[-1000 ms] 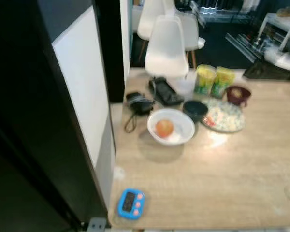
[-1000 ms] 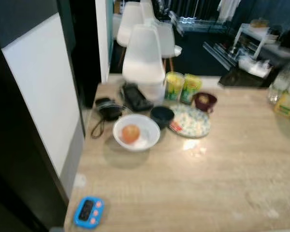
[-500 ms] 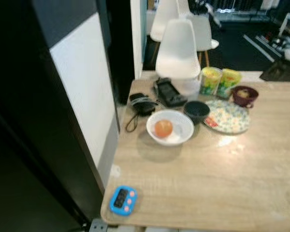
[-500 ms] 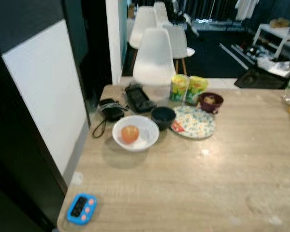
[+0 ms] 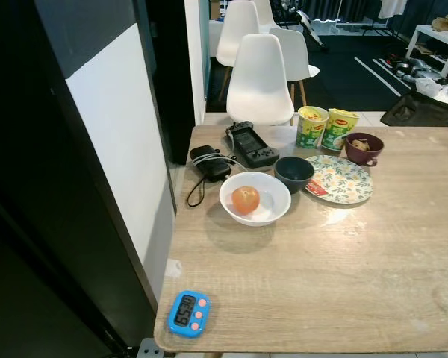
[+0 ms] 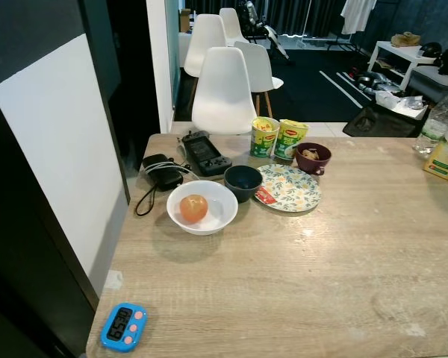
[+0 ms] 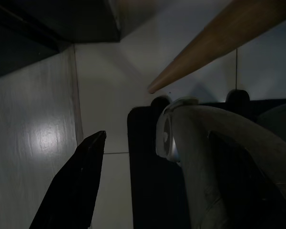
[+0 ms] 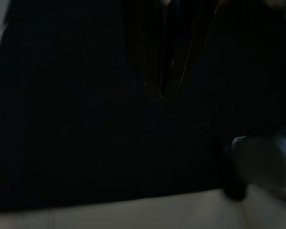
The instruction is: Restocking fridge
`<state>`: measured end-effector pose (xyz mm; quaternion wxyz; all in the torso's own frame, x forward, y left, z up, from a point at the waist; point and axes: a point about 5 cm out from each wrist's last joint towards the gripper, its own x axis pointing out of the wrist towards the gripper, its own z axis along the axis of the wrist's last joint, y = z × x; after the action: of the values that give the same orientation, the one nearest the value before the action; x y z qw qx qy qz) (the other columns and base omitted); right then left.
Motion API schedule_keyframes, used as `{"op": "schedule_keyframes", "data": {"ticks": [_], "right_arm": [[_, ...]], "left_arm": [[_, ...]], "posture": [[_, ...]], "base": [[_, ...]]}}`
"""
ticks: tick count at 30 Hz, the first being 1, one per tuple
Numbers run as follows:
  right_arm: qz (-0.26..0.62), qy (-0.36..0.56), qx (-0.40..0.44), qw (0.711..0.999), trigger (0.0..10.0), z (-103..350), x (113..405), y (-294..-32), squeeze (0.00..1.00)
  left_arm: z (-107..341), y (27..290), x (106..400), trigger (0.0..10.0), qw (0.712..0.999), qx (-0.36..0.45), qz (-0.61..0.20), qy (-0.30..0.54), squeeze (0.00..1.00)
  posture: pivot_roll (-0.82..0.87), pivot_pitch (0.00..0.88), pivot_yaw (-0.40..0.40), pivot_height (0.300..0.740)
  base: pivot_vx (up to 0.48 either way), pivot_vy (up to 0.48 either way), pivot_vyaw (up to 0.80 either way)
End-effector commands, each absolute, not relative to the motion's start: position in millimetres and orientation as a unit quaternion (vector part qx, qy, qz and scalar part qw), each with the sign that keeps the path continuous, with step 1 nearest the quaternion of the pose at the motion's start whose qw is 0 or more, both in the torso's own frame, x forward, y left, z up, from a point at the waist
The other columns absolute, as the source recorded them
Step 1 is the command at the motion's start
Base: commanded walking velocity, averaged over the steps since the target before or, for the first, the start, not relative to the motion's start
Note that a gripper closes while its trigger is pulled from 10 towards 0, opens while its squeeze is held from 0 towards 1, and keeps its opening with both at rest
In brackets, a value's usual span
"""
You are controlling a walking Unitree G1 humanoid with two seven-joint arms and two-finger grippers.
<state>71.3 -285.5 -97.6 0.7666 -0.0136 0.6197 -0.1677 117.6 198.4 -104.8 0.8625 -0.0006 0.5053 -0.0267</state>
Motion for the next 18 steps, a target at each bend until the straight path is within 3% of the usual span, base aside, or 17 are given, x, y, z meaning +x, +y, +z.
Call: {"op": "schedule_keyframes", "data": {"ticks": [1,4,9,18], "right_arm": [[-0.242,0.612,0.012,0.753,10.0,-92,61,-303,0.00],[-0.287,0.604,0.027,0.743,10.0,-88,55,-314,0.00],[-0.432,0.555,0.055,0.709,10.0,-67,36,-359,0.00],[-0.492,0.504,0.046,0.708,10.0,-45,40,-391,0.00]], "left_arm": [[-108,196,107,10.0,0.852,-0.010,-0.022,0.522,0.00],[-109,198,106,10.0,0.852,-0.009,-0.021,0.524,0.00],[-109,201,104,10.0,0.850,-0.008,-0.021,0.527,0.00],[-109,203,103,10.0,0.850,-0.008,-0.016,0.527,0.00]], "posture": [[0.05,0.000,-0.051,0.740],[0.05,0.000,-0.051,0.740],[0.05,0.000,-0.046,0.740],[0.05,0.000,-0.051,0.740]], "base": [[0.000,0.000,0.00],[0.000,0.000,0.00],[0.000,0.000,0.00],[0.000,0.000,0.00]]}}
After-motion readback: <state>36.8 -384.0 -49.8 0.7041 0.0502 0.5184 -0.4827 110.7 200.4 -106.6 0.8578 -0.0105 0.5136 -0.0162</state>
